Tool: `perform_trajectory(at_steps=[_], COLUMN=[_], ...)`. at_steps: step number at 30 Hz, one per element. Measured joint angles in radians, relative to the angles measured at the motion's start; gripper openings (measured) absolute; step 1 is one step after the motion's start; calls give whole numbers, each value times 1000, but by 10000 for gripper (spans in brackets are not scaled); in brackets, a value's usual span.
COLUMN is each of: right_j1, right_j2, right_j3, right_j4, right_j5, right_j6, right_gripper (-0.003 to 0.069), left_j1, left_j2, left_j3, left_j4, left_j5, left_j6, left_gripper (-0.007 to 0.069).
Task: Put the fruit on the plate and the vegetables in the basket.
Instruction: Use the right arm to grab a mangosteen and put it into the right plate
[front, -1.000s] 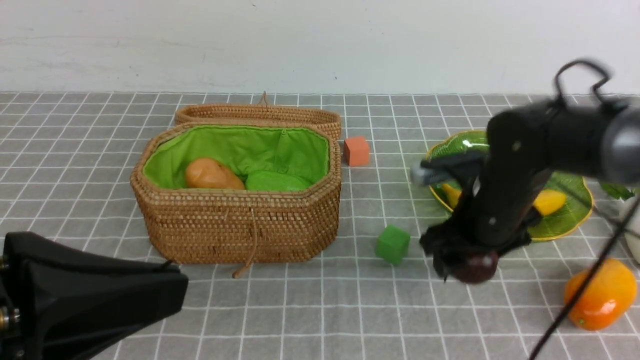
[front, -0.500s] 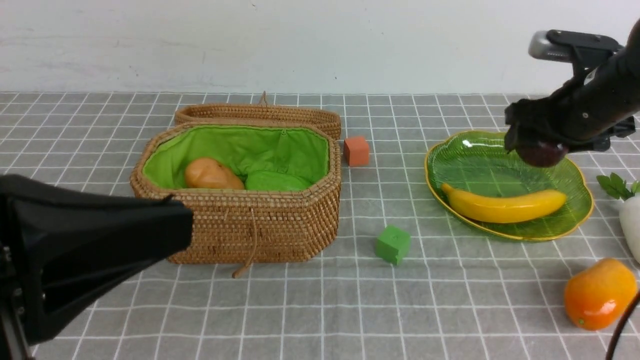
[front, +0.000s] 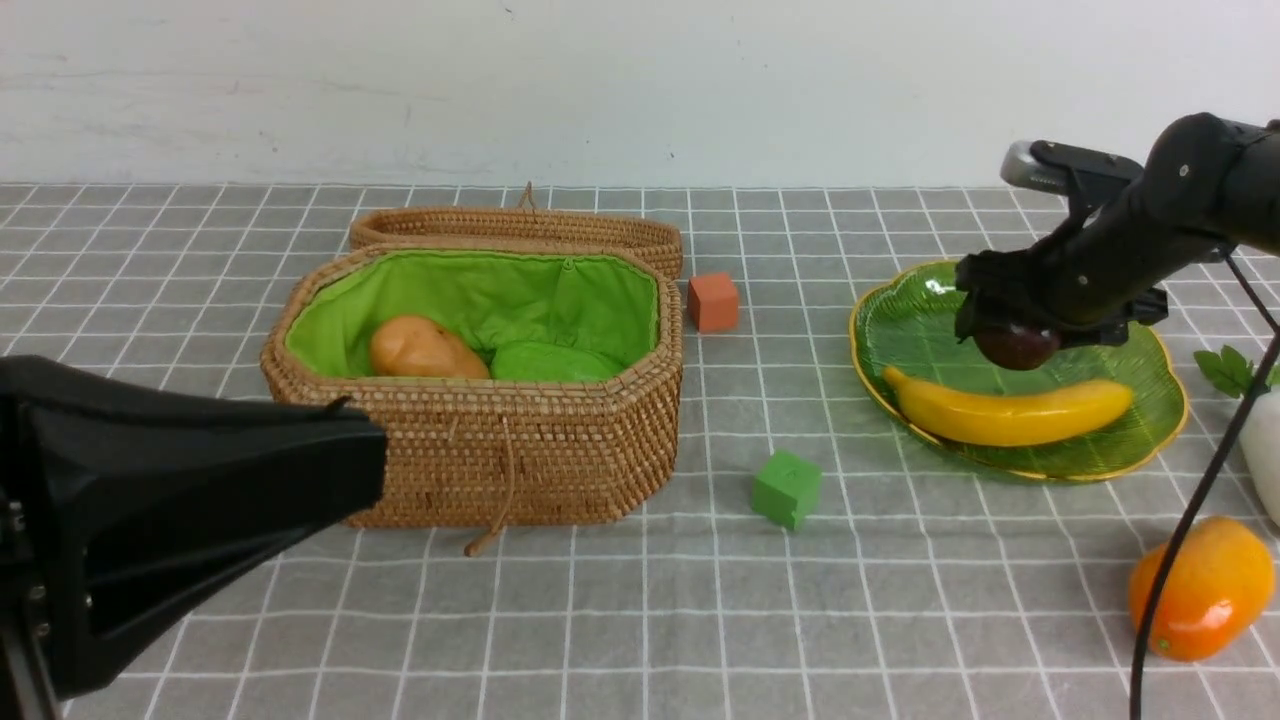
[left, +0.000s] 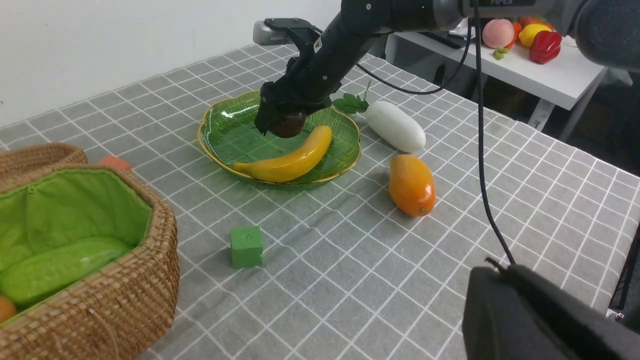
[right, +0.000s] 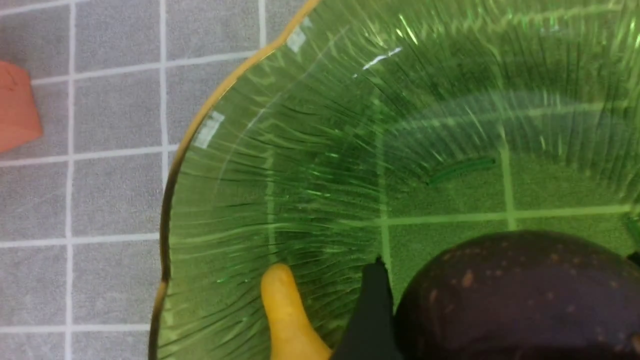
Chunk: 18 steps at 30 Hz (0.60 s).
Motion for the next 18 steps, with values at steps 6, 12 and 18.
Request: perform_trajectory(at_steps=[6, 12, 18], right_j1=[0, 0, 0], right_j2=[0, 0, -45], right_j3=[0, -1, -1], right_j4=[2, 2, 2], right_j5=[-42, -56, 46], right_j6=[-11, -11, -12], right_gripper=[571, 670, 656], left_j1=[0, 0, 0], left_j2=[0, 0, 0], left_j3=[0, 0, 0], left_j4=[0, 0, 0], left_j5=[1, 2, 5], left_j6=[0, 0, 0], left_gripper=[-13, -13, -13])
